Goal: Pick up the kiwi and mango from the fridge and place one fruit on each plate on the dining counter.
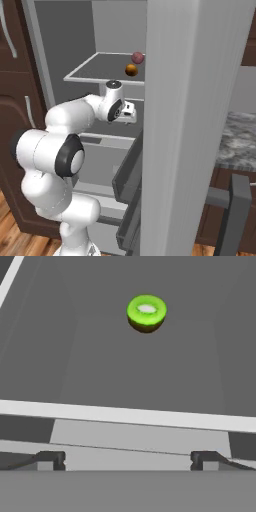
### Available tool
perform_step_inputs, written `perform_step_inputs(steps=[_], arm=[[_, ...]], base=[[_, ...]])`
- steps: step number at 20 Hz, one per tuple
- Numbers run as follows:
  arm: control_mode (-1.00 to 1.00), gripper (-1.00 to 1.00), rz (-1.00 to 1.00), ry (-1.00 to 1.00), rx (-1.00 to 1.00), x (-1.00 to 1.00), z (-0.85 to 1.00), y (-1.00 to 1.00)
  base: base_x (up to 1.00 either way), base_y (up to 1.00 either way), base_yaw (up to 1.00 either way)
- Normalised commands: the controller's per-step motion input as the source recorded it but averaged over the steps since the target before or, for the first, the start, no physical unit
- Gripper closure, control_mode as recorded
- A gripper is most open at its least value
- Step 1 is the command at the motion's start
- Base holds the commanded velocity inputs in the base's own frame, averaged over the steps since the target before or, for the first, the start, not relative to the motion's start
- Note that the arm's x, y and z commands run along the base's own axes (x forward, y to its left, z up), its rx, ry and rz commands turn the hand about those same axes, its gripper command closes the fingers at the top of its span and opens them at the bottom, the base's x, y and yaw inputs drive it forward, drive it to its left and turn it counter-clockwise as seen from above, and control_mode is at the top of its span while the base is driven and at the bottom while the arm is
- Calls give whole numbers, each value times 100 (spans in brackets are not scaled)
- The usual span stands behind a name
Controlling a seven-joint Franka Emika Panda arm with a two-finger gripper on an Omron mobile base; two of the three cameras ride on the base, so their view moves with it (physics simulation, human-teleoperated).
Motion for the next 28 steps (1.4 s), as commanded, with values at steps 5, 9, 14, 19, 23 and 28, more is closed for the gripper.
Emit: perform_step_inputs(steps=[5, 9, 14, 19, 23, 28], arm=[[-100, -100, 0, 0, 0, 40, -21, 0], [-100, -100, 0, 0, 0, 39, -23, -4], [-100, -100, 0, -1, 0, 37, -26, -4], [-100, -100, 0, -1, 0, 34, -11, -3], [-100, -100, 0, 1, 0, 38, -1, 0], [-100, -100, 0, 0, 0, 37, -24, 0]], base=[[0, 0, 0], [0, 0, 0], [0, 0, 0], [0, 0, 0], [0, 0, 0], [0, 0, 0]])
